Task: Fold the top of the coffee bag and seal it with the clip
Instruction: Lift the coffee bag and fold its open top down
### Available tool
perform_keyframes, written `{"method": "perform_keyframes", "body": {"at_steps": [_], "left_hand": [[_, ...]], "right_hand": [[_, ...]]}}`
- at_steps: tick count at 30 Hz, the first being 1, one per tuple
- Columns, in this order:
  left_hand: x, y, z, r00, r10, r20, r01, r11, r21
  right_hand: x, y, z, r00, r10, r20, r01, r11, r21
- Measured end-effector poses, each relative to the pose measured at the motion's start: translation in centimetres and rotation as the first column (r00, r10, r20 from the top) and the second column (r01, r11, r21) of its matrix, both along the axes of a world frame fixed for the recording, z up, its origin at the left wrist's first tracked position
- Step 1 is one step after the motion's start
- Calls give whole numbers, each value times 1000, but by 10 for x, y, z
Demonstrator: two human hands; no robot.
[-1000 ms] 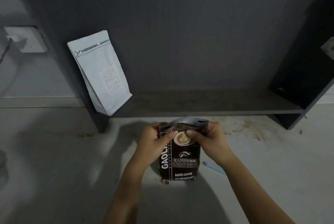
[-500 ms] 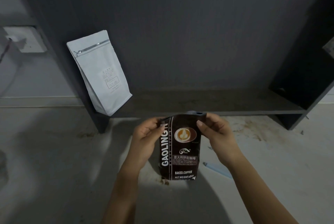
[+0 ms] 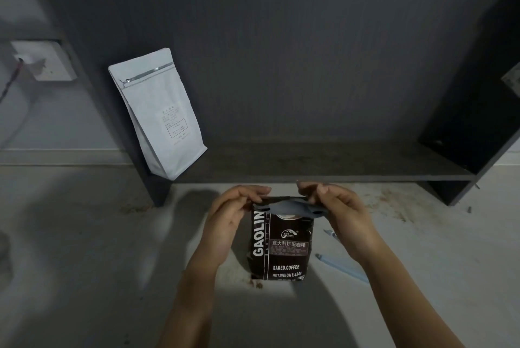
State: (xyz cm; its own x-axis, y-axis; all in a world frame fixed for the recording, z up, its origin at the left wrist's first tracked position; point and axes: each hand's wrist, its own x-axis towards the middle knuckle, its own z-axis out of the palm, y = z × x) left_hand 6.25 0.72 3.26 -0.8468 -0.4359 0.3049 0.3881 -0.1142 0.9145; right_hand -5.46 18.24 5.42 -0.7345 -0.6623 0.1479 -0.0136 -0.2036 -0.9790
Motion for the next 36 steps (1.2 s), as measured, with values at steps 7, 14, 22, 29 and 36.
{"method": "perform_keyframes", "body": {"at_steps": [7,14,22,29,36], "left_hand": [[2,1,0,993,-29,115,41,993,-107],[6,2,-3,943,-89,322,146,977,-156],[5,2,-7,936,-3,351,78,976,-202],[1,3,-13,943,42,331,41,970,-240],[-11,13,-19,944,201,261,-118,946,-301]], "right_hand": [[0,6,-7,994,86,71,-85,996,-15],[3,11,-9,992,124,28,-127,979,161],[4,5,-16,995,87,-57,-65,945,320],[1,-1,-23,989,25,-146,25,944,328],[4,-4,-25,973,-27,-228,100,945,312]]}}
